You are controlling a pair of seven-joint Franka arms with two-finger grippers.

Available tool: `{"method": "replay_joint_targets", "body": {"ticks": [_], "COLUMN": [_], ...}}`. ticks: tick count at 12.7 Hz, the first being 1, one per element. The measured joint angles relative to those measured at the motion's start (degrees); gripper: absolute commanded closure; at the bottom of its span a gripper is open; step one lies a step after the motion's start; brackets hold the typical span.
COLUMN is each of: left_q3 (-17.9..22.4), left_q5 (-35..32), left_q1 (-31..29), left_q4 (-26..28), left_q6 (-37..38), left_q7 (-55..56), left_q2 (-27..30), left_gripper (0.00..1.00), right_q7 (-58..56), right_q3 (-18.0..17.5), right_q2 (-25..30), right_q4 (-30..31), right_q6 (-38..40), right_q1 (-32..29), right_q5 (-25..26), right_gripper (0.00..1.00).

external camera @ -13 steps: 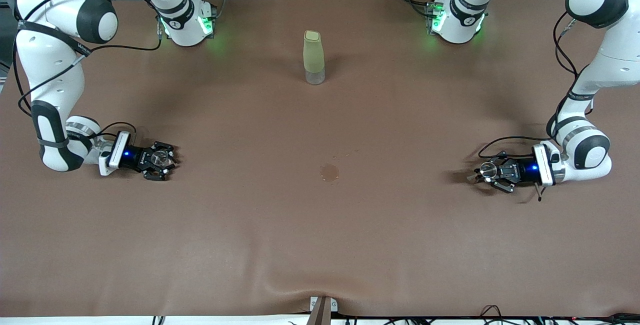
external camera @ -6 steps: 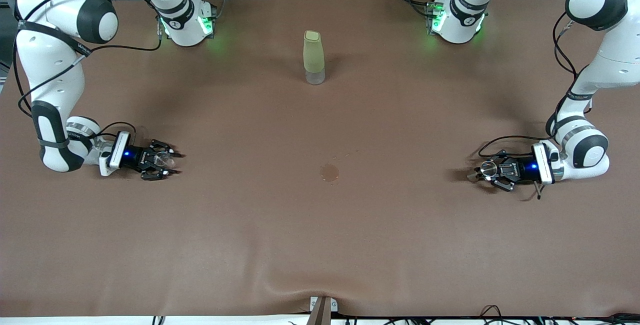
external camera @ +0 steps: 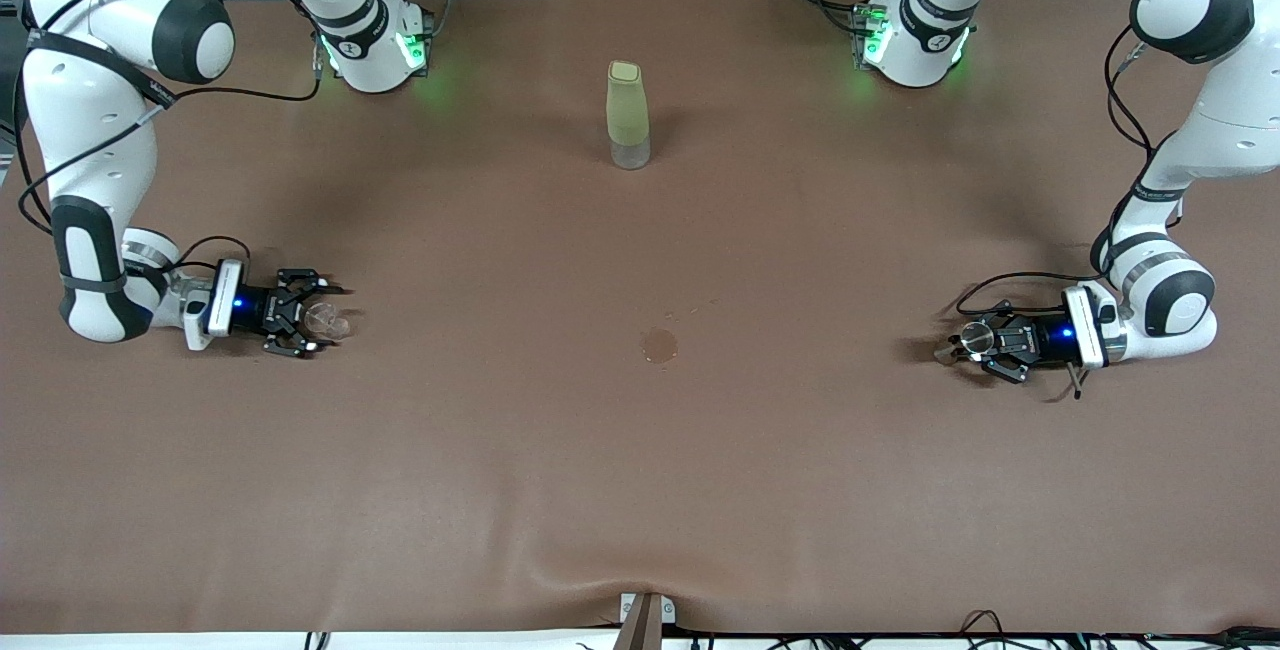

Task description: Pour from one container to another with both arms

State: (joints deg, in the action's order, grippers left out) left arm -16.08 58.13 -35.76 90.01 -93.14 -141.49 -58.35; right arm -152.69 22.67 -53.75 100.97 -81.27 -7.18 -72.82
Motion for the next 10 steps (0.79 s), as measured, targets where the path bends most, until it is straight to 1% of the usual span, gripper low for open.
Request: {"method": "replay_joint_targets", "body": {"ticks": [3, 5, 6, 7, 8, 9, 10], "left_q3": [0.5, 0.6, 0.6, 0.7, 0.7, 0.7, 0.9], "left_q5": [0.0, 0.0, 0.0, 0.0, 0.0, 0.0, 0.0], "left_q1": [0.0, -0.1, -0.1, -0.1, -0.1, -0.2, -0.1], "left_q4": [0.0, 0.0, 0.0, 0.0, 0.0, 0.0, -0.1], "left_q6": [0.0, 0.3, 0.3, 0.3, 0.3, 0.3, 0.3], "left_q7": [-0.5, -0.8, -0.8, -0.8, -0.8, -0.8, -0.8], "left_q2": [-0.1, -0.2, -0.2, -0.2, -0.2, -0.2, -0.2], "left_gripper": [0.92, 0.76, 0.66, 0.47, 0.08, 0.00, 0.00], "right_q7": [9.9, 18.6, 23.3, 28.5, 34.0, 39.8, 45.2], "right_q3": [3.4, 5.3, 6.0, 6.5, 6.7, 6.8, 6.9], "right_q2": [3.4, 6.3, 8.0, 10.1, 12.5, 15.3, 18.3], "right_q4": [0.0, -0.1, -0.1, -0.2, -0.3, -0.4, -0.4], "right_q6": [-0.1, -0.1, -0.1, -0.1, -0.1, -0.1, 0.0], "right_q1": [1.3, 2.4, 2.9, 3.2, 3.4, 3.5, 3.6], "right_q5": [5.1, 9.1, 11.6, 14.7, 17.8, 20.9, 23.8], "right_gripper": [0.00, 0.00, 0.00, 0.00, 0.00, 0.00, 0.00]}}
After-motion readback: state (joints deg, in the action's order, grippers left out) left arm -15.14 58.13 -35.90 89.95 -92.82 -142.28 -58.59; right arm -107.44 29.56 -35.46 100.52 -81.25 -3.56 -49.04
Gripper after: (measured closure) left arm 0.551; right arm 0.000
